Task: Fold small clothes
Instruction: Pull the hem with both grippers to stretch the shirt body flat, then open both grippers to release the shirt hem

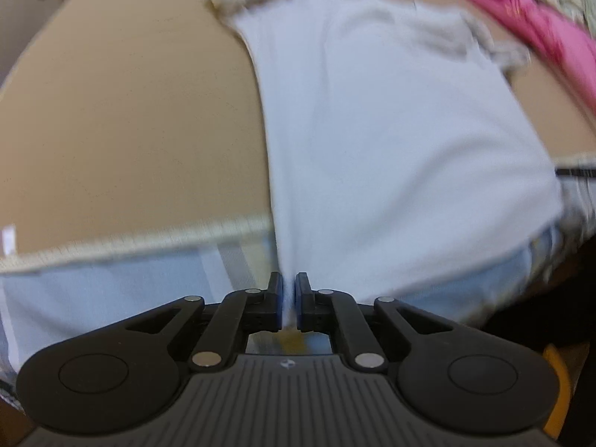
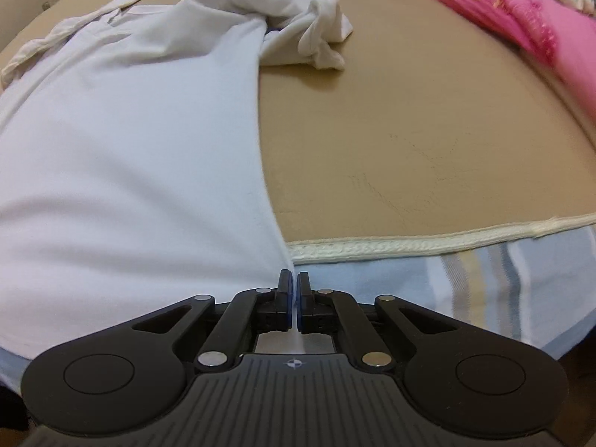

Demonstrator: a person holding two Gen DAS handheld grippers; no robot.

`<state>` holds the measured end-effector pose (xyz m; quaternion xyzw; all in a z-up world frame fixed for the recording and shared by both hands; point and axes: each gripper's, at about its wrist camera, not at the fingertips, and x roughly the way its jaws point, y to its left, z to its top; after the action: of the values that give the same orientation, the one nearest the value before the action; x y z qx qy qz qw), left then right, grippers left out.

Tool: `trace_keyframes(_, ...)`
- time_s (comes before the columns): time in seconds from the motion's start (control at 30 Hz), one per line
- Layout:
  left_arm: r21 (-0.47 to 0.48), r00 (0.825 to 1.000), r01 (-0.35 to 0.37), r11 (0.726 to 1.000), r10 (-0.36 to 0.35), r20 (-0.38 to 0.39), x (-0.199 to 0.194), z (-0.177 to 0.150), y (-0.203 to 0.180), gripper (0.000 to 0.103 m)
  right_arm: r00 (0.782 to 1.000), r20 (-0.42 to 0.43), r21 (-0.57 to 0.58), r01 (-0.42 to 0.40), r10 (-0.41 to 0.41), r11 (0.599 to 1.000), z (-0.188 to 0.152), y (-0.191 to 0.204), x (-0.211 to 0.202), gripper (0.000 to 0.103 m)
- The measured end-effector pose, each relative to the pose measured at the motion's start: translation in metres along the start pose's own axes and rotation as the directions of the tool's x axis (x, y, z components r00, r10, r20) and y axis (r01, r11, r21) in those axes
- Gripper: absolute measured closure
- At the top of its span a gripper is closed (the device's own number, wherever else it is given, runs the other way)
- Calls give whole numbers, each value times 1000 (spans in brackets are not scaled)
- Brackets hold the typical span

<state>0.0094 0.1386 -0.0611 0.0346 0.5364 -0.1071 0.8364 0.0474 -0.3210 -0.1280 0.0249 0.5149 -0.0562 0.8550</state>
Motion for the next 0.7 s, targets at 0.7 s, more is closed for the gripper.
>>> trace_keyframes(0.7, -75, 996, -90, 993, 88, -22, 58, 82, -53, 51, 915, 359, 285, -298, 187, 911, 74, -21, -29, 80)
